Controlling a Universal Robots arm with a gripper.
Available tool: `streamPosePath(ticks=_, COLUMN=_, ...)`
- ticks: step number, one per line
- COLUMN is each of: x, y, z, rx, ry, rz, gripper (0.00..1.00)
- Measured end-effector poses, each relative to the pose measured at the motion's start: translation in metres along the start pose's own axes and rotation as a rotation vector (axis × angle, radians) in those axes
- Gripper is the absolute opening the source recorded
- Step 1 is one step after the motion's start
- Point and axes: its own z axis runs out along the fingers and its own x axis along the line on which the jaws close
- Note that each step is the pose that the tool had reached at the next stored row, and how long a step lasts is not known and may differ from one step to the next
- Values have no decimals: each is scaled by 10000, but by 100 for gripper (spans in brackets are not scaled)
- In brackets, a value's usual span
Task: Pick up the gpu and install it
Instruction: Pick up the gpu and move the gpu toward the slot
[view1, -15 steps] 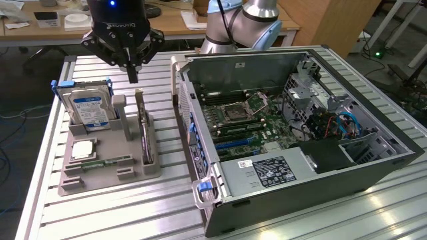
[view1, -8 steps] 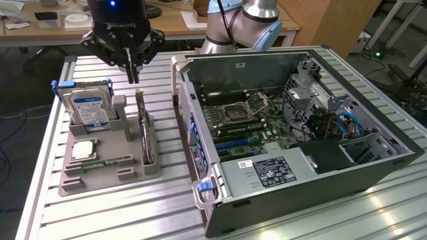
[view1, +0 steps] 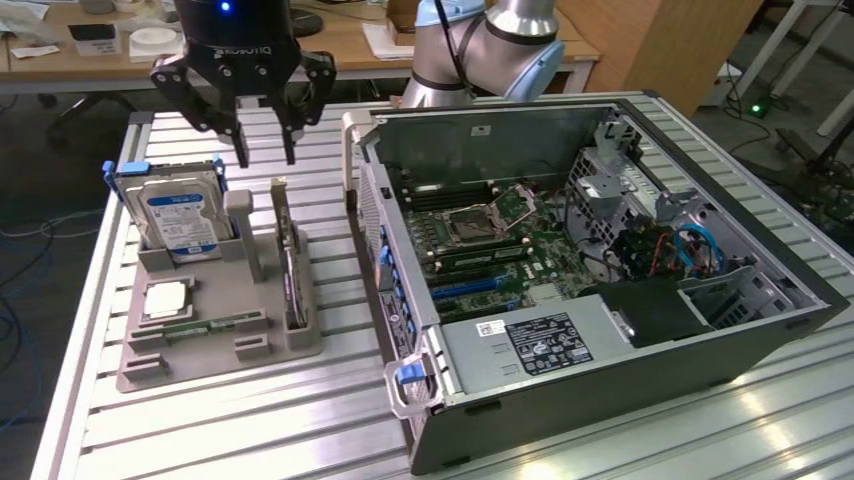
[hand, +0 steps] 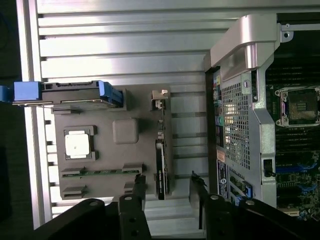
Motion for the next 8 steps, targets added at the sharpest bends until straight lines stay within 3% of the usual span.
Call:
streamPosePath(ticks=3, x=0, y=0, z=0, rx=0, ry=0, rz=0, gripper=58)
streamPosePath(ticks=8, x=1, y=0, z=0, rx=0, ry=6, rz=-65, gripper=71)
